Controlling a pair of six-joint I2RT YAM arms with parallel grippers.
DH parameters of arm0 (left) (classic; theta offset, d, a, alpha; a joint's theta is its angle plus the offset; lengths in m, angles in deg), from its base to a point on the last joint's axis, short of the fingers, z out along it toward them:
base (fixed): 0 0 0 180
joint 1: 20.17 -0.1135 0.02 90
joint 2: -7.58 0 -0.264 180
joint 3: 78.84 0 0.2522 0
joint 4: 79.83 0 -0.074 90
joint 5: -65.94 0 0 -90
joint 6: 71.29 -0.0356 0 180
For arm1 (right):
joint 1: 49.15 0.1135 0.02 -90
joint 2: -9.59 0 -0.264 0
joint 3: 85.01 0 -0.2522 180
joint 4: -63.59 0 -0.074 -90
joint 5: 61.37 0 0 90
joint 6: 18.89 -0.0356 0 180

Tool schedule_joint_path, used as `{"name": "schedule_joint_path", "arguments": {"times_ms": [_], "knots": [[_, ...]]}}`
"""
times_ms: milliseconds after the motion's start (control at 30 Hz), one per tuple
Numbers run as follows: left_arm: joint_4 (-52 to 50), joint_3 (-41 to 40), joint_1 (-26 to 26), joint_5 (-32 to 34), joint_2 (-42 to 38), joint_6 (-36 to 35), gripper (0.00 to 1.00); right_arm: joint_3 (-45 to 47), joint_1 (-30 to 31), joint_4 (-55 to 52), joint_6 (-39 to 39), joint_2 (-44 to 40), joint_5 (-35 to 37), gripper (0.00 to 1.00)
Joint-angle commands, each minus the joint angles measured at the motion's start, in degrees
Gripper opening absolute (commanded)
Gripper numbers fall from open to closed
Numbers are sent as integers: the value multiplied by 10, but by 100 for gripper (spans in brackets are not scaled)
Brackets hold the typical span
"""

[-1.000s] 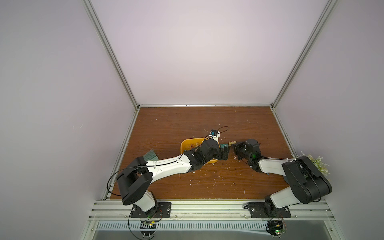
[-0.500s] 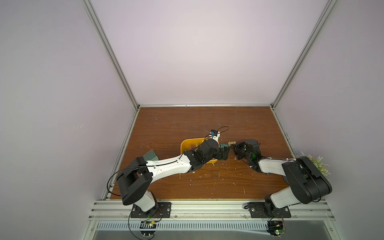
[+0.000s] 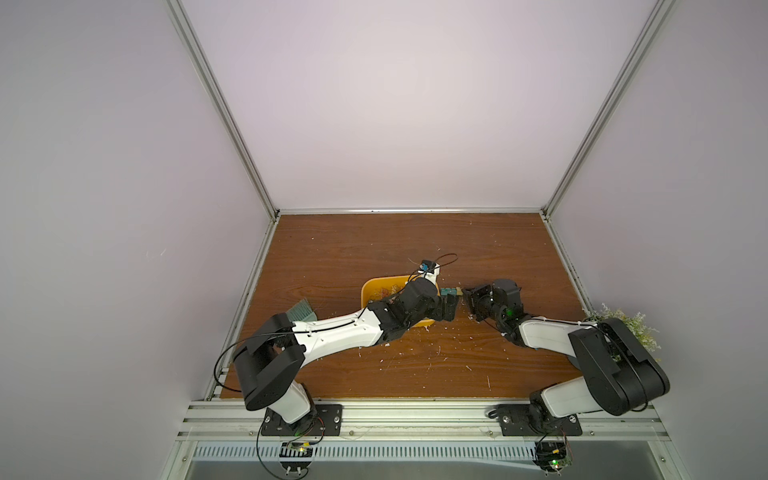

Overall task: Take out the binder clips from the storage box
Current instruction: Place the binder clip at the center of the board.

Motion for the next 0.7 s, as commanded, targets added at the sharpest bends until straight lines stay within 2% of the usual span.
{"name": "schedule_joint_path", "arguments": {"times_ms": [0, 133, 267, 367, 500, 667], "knots": [[-15, -2, 4, 25, -18, -9, 100, 1, 0, -59, 55, -50, 16, 26], [-18, -16, 4, 53, -39, -22, 100, 9, -1, -118, 109, -110, 34, 33], [-19, -39, 5, 90, -73, -41, 100, -7, -1, -182, 244, -164, 32, 34], [-9, -69, 4, 126, -104, -53, 100, -19, 0, -174, 338, -189, -17, 34], [3, -108, -3, 152, -145, -59, 100, -70, 16, -201, 420, -171, -88, 33], [12, -158, -36, 137, -189, -42, 100, -168, 80, -290, 509, -109, -79, 33]]}}
